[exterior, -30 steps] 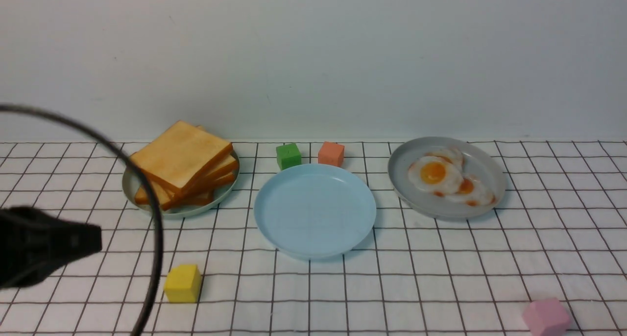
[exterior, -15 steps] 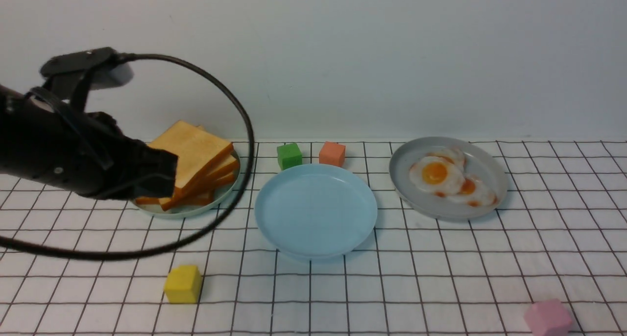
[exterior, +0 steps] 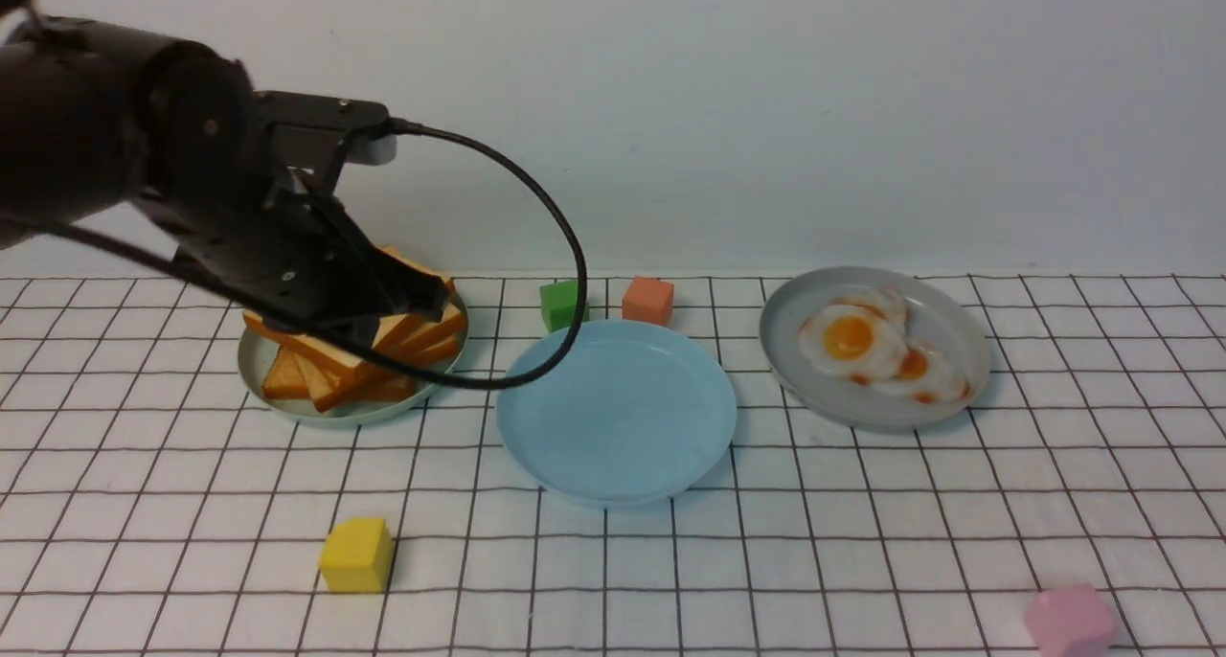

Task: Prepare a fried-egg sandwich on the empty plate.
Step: Use the left arm to grab a slice of bread, then use the left arm to put a slice of bread into the empty plate in the middle, then use the right arm to grab a fried egg

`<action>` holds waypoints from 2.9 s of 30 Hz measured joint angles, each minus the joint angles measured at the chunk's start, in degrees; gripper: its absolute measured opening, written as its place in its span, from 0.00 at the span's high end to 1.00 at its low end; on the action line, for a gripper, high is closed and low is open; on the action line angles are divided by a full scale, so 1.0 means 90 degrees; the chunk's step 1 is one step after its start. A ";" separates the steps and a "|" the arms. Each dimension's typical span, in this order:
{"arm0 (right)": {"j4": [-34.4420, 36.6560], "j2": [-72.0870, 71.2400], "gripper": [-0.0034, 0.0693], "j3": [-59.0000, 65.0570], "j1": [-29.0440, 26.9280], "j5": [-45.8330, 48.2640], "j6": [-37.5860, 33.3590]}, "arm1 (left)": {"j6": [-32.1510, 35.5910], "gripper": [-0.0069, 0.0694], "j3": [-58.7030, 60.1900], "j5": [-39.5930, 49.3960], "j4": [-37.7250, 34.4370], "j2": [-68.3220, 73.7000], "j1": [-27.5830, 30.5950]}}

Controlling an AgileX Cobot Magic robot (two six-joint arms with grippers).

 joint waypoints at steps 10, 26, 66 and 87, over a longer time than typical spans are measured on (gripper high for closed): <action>-0.0223 0.0451 0.94 -0.0520 0.0635 -0.0585 -0.0025 | -0.0117 0.51 -0.1612 -0.0156 0.0655 0.1644 0.0131; -0.0225 0.0451 0.93 -0.0520 0.0654 -0.0646 -0.0019 | -0.0117 0.47 -0.1931 -0.0402 0.1385 0.2678 0.0117; -0.0147 0.0451 0.88 -0.0520 0.0654 -0.0259 -0.0019 | -0.0380 0.83 -0.1975 -0.0635 0.1279 0.2282 -0.2261; -0.0748 0.1711 0.86 -0.0520 0.0654 -0.0330 0.0482 | -0.0704 0.62 -0.2471 0.1051 0.0944 0.1112 -0.3027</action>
